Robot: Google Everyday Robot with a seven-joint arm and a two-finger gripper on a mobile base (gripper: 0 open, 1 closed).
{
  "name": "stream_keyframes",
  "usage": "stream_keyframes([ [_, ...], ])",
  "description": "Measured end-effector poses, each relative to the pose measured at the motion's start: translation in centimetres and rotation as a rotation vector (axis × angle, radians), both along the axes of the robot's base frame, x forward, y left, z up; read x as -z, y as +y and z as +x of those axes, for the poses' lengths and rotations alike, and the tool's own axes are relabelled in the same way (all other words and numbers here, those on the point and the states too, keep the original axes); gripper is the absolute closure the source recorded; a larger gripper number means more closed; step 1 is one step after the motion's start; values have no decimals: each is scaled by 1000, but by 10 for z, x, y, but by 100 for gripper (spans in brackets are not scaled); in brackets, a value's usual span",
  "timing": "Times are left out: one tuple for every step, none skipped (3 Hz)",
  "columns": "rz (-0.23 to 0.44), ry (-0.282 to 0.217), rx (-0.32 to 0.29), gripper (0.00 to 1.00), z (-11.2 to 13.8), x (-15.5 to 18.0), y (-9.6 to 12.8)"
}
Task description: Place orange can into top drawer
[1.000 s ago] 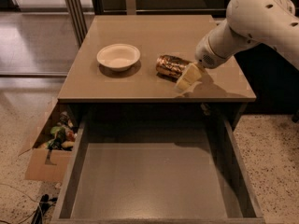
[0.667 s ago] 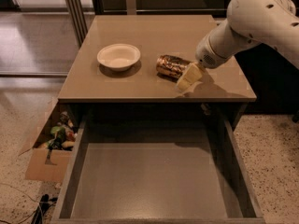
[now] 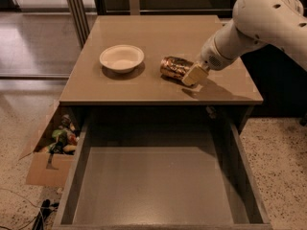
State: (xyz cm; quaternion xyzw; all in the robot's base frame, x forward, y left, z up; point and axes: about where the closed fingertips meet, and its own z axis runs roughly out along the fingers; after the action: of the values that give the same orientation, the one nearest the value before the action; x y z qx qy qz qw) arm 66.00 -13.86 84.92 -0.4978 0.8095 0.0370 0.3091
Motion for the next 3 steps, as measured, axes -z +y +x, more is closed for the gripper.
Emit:
stream_keyframes([
  [0, 0, 0, 65, 0, 0, 0],
  [0, 0, 0, 88, 0, 0, 0],
  [0, 0, 0, 100, 0, 0, 0],
])
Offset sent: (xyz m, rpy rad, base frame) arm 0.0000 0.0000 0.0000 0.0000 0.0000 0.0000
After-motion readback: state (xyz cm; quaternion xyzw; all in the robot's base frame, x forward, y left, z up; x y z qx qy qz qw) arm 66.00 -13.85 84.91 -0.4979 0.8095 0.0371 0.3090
